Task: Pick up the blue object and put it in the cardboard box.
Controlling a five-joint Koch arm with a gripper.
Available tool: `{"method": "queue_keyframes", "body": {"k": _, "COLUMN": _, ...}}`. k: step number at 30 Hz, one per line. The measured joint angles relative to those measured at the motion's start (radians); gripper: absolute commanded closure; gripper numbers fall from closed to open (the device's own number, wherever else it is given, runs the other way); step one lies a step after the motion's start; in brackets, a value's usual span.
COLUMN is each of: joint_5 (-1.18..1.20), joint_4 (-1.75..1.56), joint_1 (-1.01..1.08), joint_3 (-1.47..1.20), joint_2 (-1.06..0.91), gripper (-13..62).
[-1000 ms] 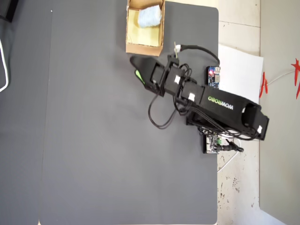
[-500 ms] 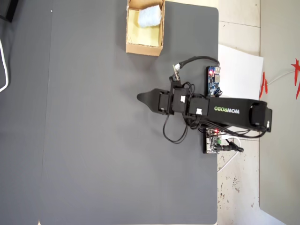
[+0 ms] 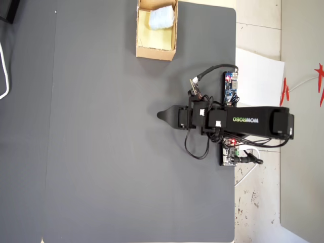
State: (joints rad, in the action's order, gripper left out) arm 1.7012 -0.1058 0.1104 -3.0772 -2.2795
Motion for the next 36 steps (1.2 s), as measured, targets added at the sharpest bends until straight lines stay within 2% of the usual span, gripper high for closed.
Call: {"method": "queue_keyframes", "body": {"k": 36, "joint_5": -0.051, "joint_4": 0.041, "joint_1": 0.002, "joint_3": -0.002, "joint_2": 0.0, "gripper": 15.4}}
